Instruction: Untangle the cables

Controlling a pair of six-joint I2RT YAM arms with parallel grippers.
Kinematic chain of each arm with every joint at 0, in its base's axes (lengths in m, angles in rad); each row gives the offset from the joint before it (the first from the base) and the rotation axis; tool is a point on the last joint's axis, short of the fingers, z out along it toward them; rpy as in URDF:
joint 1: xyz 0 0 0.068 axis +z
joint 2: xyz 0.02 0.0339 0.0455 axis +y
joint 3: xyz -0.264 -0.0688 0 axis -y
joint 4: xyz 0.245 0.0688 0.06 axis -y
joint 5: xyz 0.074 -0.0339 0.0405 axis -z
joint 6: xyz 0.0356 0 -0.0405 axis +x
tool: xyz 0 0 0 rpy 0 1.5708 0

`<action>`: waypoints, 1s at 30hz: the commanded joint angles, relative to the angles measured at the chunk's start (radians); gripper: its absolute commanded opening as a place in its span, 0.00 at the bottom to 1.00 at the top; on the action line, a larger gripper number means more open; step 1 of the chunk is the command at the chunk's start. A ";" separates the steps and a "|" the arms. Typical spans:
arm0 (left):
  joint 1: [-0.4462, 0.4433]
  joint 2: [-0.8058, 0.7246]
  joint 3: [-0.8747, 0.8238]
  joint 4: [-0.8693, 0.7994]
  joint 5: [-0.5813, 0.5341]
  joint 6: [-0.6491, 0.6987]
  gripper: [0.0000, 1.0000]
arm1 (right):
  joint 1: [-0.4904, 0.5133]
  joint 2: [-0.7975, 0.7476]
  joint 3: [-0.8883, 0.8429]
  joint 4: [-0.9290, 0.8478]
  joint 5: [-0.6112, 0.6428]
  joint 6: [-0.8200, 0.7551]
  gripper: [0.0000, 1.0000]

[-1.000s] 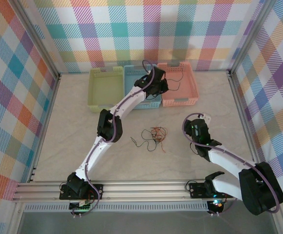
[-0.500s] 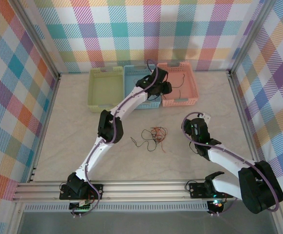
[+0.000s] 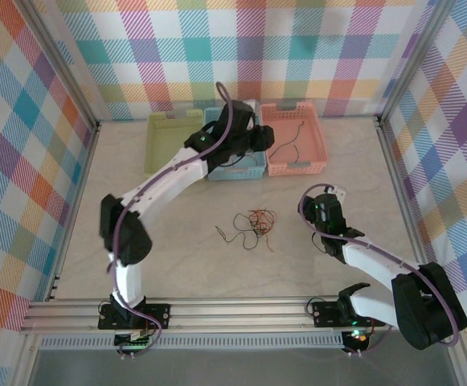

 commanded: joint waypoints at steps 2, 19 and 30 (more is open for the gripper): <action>-0.006 -0.163 -0.295 0.184 0.016 -0.006 0.40 | -0.005 0.004 0.027 0.025 -0.021 -0.015 0.71; -0.002 -0.721 -0.998 0.102 -0.036 -0.059 0.45 | -0.005 -0.024 0.026 0.115 -0.237 -0.114 0.66; 0.007 -0.690 -1.061 0.085 0.080 -0.098 0.48 | 0.010 0.070 0.073 0.188 -0.480 -0.179 0.66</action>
